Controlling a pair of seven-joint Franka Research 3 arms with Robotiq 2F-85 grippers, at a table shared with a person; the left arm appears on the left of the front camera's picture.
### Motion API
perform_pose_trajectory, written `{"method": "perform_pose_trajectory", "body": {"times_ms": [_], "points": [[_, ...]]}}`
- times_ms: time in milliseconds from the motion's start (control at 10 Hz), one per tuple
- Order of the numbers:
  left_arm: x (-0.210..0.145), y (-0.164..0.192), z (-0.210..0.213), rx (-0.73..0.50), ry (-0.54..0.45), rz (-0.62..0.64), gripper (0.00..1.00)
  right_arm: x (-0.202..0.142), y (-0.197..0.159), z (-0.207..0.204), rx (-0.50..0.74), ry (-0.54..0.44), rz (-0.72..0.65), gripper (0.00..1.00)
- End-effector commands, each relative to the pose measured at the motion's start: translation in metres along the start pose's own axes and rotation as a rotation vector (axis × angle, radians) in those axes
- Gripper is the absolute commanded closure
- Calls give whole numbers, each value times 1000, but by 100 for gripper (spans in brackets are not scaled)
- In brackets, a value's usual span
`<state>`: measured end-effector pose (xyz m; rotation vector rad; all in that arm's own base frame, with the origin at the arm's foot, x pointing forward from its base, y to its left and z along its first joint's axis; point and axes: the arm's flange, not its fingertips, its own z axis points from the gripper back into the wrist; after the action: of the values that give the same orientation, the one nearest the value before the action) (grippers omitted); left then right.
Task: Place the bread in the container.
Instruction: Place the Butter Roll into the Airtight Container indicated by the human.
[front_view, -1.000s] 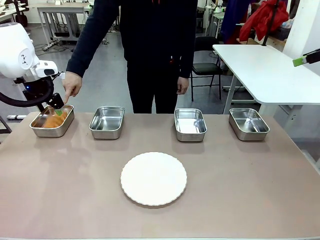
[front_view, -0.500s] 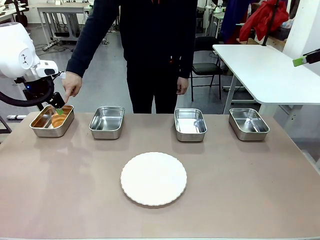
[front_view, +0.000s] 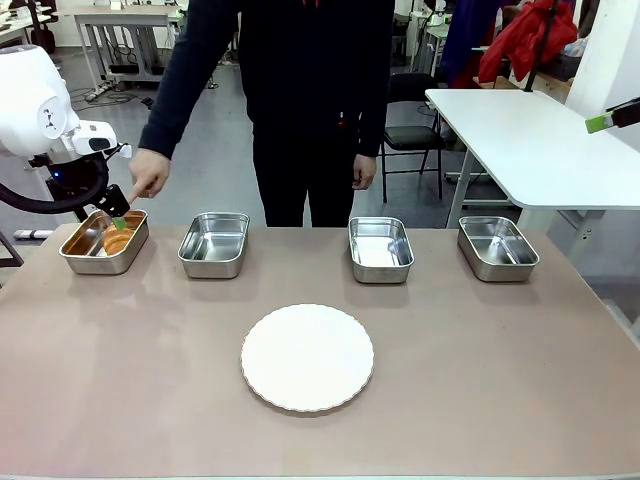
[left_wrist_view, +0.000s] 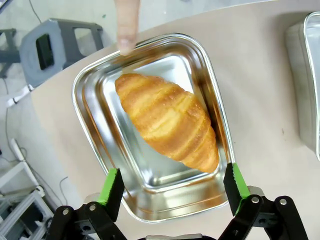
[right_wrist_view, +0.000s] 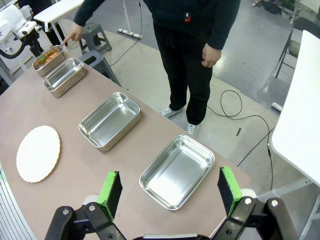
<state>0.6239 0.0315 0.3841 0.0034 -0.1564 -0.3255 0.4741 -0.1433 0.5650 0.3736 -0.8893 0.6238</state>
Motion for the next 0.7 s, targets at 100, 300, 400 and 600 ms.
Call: {"method": "perform_pose_trajectory", "body": {"times_ms": [100,300,400,600], "points": [[0,0,0,0,0,0,0,2,1,0,5,-11,2,0],[-14,-29,52,43,-68,11,0,2,1,0,5,-11,2,0],[-27,-47,78,66,-107,5,0,2,1,0,5,-11,2,0],[-72,-88,117,125,-199,-5,0,2,1,0,5,-11,2,0]]}}
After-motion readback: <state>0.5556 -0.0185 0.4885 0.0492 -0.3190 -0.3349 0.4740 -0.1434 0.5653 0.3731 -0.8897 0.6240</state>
